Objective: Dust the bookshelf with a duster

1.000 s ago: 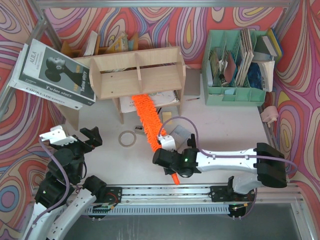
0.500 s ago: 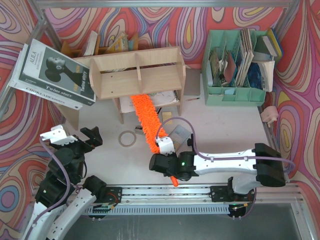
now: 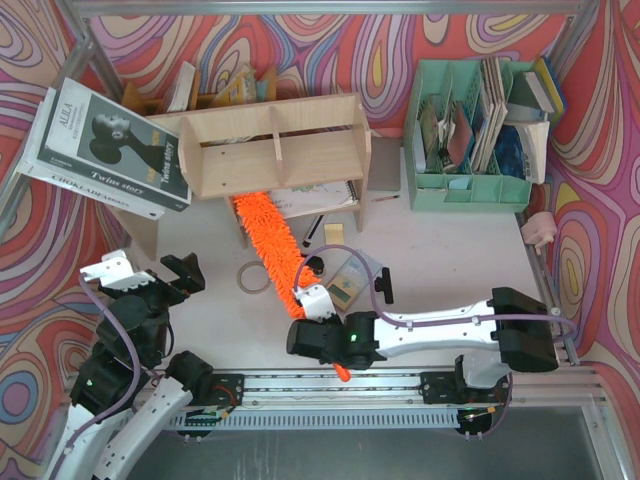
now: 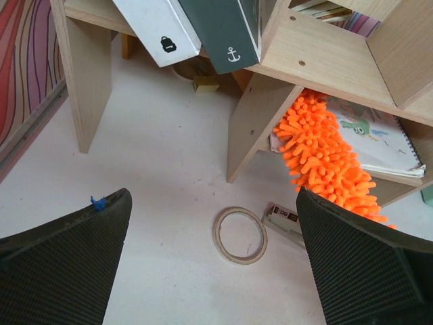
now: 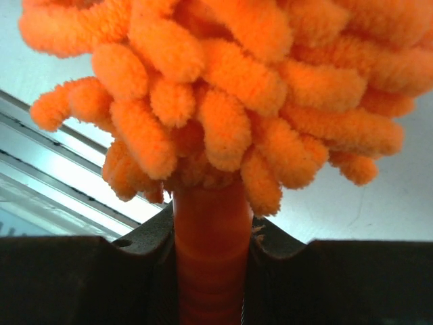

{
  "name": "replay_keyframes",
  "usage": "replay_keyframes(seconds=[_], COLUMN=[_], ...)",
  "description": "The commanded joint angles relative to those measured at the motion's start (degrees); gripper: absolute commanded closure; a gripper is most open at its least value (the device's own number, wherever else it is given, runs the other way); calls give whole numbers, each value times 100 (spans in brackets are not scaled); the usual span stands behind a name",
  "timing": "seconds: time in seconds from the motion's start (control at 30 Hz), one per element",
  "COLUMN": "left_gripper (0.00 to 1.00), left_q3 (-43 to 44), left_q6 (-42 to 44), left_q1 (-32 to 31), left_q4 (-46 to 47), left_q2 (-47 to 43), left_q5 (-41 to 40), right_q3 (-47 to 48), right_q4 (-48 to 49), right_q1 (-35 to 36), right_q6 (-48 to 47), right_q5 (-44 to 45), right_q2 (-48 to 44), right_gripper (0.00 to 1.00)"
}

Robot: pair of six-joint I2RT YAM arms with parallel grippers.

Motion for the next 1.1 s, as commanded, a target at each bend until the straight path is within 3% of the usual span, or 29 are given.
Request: replay_keyframes(seconds=[0.0,0.4,0.83,1.07], left_gripper=[2,2,2,2], left_q3=[58,58,59,59], left_q6=[2,7,2,2], left_q1=[36,34,39,40], left_q4=[-50,-47,-48,-54], left_q2=[10,31,45,45], left_q5=[-92,-74,-64,-82], right_q3=[414,100,-248,120], right_q4=[335,602,374,17], right_q1=[156,324,324,324], right_q6=[-336,-296,-229,-149], right_q5=[219,630,180,797], right_q2=[122,-776,38,-315], right_gripper=[100,100,100,100])
